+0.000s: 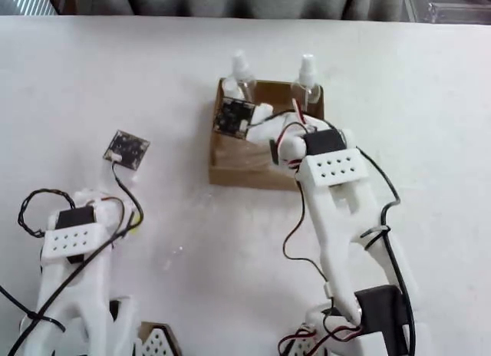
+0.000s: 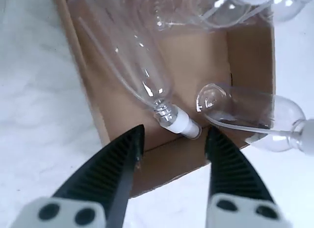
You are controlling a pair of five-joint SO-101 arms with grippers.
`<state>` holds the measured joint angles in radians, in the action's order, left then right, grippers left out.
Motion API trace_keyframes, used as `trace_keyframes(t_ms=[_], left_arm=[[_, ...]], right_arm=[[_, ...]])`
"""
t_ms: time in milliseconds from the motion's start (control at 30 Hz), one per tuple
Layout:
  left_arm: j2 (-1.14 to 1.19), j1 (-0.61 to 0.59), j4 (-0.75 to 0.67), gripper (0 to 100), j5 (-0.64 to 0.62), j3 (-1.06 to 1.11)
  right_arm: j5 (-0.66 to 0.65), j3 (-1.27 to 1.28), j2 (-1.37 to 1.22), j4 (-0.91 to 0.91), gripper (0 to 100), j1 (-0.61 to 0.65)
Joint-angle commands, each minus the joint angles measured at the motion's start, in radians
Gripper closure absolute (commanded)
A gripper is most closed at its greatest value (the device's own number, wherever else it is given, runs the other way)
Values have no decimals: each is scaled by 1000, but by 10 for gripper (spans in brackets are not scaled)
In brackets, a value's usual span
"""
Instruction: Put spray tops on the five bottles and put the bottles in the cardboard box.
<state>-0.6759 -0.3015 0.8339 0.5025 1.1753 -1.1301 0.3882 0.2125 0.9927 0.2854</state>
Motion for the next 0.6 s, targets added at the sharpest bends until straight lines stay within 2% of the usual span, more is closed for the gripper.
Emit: trace_keyframes(t_ms=[0,133,233,400,567], left_arm=[[-1,15,-25,814,9,-8],[-1,15,-25,814,9,-6],[-1,15,-25,814,9,-6],[-1,15,-25,814,9,-6],[-1,15,-25,815,9,-6]], right_arm=[[-98,-14,8,22,788,13],[-196,-6,5,77,822,50],[-244,-8,-8,87,807,70],[-292,-12,-62,91,742,87],[-293,-40,-130,84,757,105]])
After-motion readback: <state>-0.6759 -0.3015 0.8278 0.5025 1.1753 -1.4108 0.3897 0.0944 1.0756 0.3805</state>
